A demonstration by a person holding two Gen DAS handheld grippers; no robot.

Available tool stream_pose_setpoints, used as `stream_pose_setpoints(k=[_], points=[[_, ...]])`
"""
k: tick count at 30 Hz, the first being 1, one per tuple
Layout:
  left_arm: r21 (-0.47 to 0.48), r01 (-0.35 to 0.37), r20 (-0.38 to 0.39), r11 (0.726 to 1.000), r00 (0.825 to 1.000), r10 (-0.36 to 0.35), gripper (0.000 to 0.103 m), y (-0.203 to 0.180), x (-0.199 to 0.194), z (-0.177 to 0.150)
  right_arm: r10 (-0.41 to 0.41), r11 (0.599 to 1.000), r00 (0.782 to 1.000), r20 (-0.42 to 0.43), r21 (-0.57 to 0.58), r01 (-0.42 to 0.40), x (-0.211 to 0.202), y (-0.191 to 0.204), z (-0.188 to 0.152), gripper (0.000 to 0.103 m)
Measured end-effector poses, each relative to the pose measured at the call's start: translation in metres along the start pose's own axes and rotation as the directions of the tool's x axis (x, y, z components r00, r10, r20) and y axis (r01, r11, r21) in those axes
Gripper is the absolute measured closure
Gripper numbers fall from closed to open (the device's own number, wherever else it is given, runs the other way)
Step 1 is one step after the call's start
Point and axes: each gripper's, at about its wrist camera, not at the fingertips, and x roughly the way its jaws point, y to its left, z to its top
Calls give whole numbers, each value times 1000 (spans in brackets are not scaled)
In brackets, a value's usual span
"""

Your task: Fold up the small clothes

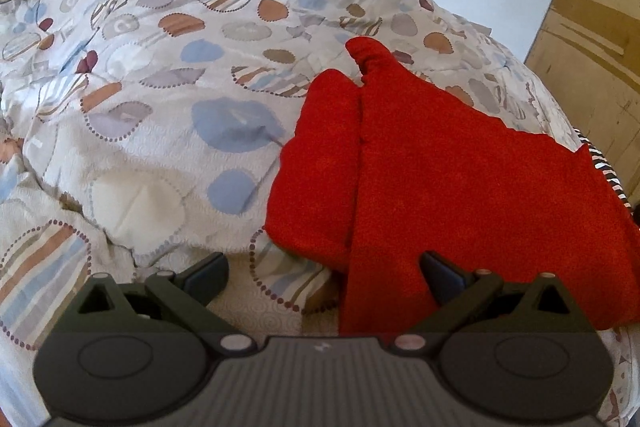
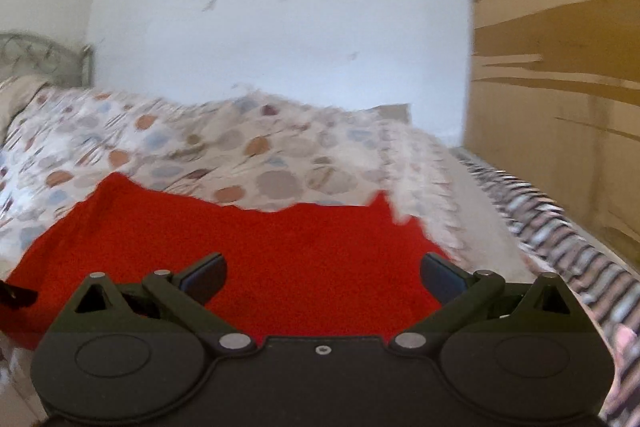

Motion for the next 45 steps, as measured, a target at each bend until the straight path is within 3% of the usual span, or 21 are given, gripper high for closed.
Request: stream_pose_setpoints(k=[3, 7, 11, 21, 28, 31, 36, 41, 45], points=[[-12, 6, -11, 1000, 1000, -7, 0, 2, 0, 1, 46, 999, 999, -27, -13, -46, 14, 16, 5, 0], [-25, 14, -21, 1000, 1000, -15, 0, 5, 0, 2, 32, 996, 995, -94, -77, -40, 23, 33, -11, 0], [-63, 21, -41, 998, 999, -23, 1, 8, -4, 2, 21, 1000, 995, -99, -16, -22, 10, 29, -36, 1], [-232, 62, 8, 971, 998, -62, 0, 13, -48, -19, -63, 991, 997, 47, -113, 68, -26, 48, -73, 1], [-261, 87, 16, 961, 996, -86, 0, 4, -65, -34, -16, 997, 1000, -3, -78, 16, -18, 37, -51, 1], [-274, 93, 14, 957, 996, -92, 0, 3, -68, -37, 1, 999, 999, 41, -32, 1, -22, 36, -34, 1], [-325, 84, 24, 942, 996, -80, 0, 11, -72, -42, 72, 991, 996, 49, -115, -66, -18, 60, -30, 1], [-351, 54, 21, 935, 999, -49, 0, 19, -74, -44, 40, 992, 999, -17, -121, -41, -5, 72, -46, 1], [-347, 46, 3, 937, 999, -48, 0, 17, -70, -49, 8, 987, 1000, 14, -160, -6, -9, 78, -56, 1]])
